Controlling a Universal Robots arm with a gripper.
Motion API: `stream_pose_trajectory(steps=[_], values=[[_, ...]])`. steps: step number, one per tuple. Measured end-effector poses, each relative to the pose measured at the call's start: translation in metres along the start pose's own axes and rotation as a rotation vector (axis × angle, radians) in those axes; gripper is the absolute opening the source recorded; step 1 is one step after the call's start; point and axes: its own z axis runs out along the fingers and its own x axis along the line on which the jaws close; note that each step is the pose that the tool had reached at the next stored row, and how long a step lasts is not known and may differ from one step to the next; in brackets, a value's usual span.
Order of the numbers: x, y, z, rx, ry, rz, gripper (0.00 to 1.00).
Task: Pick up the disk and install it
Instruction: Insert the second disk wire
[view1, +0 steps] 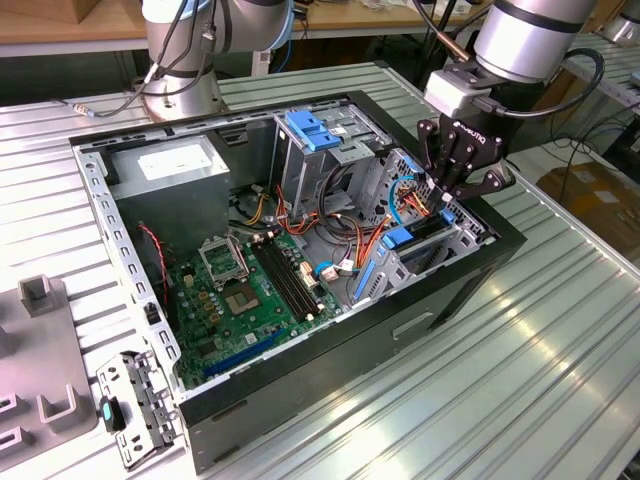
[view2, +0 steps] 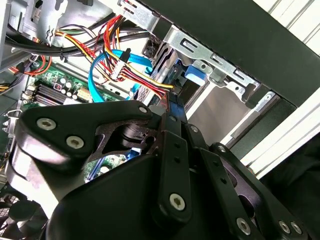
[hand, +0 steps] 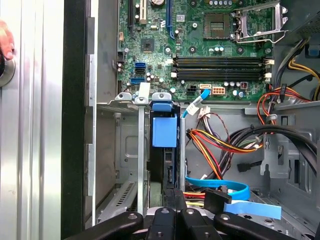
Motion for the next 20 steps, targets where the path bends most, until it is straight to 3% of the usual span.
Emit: stream_pose_trajectory(steps=[3,7,10,14,15,16,17,19,20], values=[[-0.0001,0.0021,0.0,0.0,0.0001,0.0,0.11],[-0.0002,0.0146,0.0002,0.0,0.0,0.0,0.11],[-0.0004,0.0168,-0.0014,0.0,0.0007,0.0,0.11],[-0.0045,0.0169,-0.0212,0.0,0.0039,0.0,0.11],[-0.0065,0.017,-0.0248,-0.0001,0.0096,0.0,0.11],[-0.0089,0.017,-0.0276,-0.0002,0.02,0.0,0.11],[-0.0129,0.0168,-0.0299,-0.0004,0.038,0.0,0.11],[-0.0212,0.0163,-0.0345,-0.001,0.0821,0.001,0.11],[-0.0226,0.0162,-0.0358,-0.0012,0.0933,0.001,0.11]])
